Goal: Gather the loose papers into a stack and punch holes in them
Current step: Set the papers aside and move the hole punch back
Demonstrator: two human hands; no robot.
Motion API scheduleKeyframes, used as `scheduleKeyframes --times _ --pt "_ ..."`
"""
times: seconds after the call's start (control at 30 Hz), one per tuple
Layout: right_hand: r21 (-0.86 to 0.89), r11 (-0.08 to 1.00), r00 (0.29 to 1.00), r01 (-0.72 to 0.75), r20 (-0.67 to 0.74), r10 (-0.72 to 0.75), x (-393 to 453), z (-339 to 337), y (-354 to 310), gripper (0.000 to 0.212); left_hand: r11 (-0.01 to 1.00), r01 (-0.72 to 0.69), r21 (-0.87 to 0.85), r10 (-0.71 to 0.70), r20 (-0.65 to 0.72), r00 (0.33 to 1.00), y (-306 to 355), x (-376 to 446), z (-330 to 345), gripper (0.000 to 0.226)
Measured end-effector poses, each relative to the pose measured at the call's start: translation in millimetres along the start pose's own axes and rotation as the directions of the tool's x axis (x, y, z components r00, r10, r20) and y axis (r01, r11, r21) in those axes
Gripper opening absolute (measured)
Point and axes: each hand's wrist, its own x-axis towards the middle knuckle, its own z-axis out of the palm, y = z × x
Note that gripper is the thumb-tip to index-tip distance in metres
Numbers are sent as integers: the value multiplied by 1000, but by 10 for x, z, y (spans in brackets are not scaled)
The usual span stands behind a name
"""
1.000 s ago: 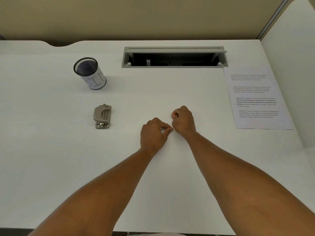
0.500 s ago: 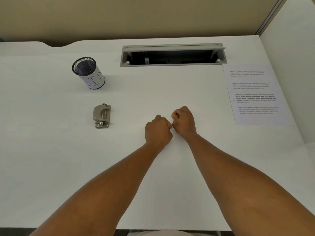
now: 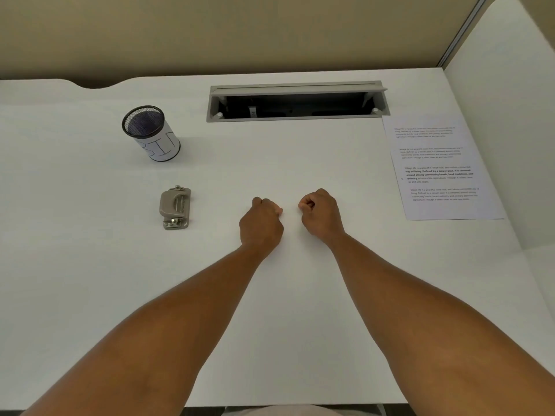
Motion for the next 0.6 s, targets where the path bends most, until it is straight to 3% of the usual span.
scheduleKeyframes --times 0.23,0.6 --pt "8 1000 1000 6 25 -6 48 -29 -269 15 999 38 -9 -38 -24 999 -104 123 -261 22" --pt "-17 989 988 147 48 -146 352 -24 -936 14 997 24 -75 -34 -138 990 -162 396 -852 21"
